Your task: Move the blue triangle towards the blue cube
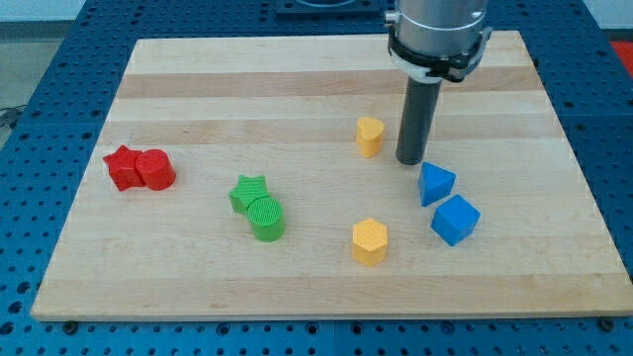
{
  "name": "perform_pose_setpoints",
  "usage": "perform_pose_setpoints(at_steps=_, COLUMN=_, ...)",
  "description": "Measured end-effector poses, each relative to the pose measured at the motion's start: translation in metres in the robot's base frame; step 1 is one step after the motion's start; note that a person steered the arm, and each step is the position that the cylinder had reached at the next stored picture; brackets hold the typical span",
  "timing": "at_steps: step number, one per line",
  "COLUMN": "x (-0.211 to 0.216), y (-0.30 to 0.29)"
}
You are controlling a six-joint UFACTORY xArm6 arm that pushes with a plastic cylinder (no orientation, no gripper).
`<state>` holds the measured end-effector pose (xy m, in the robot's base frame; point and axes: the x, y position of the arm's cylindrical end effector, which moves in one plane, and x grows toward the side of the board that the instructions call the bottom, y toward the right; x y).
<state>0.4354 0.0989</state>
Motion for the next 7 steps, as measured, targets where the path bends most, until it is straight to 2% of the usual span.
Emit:
perform_pose_setpoints(at_steps=2, x=0.000, y=0.019)
perform_pose_setpoints(at_steps=5, x=0.045, y=0.020)
perform_pose_setpoints(at_steps=6, x=0.045, y=0.020)
perform_pose_setpoints(at_steps=7, x=0.018, y=0.016)
